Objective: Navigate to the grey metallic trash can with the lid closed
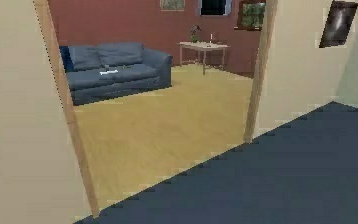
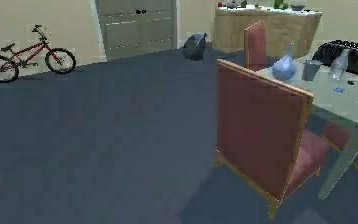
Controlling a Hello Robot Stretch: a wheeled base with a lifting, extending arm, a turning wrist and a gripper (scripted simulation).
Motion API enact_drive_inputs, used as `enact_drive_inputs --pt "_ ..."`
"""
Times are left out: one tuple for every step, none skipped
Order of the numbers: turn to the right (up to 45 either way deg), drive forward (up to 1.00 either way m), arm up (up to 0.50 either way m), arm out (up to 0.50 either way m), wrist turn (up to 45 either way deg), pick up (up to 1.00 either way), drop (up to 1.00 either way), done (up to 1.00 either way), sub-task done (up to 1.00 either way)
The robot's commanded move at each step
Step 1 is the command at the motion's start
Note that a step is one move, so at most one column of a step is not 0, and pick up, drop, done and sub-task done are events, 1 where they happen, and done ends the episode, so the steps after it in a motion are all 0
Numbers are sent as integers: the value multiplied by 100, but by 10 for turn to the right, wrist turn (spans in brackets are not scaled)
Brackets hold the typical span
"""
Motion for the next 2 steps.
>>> enact_drive_inputs --pt "0 100 0 0 0 0 0 0 0" --pt "0 100 0 0 0 0 0 0 0"
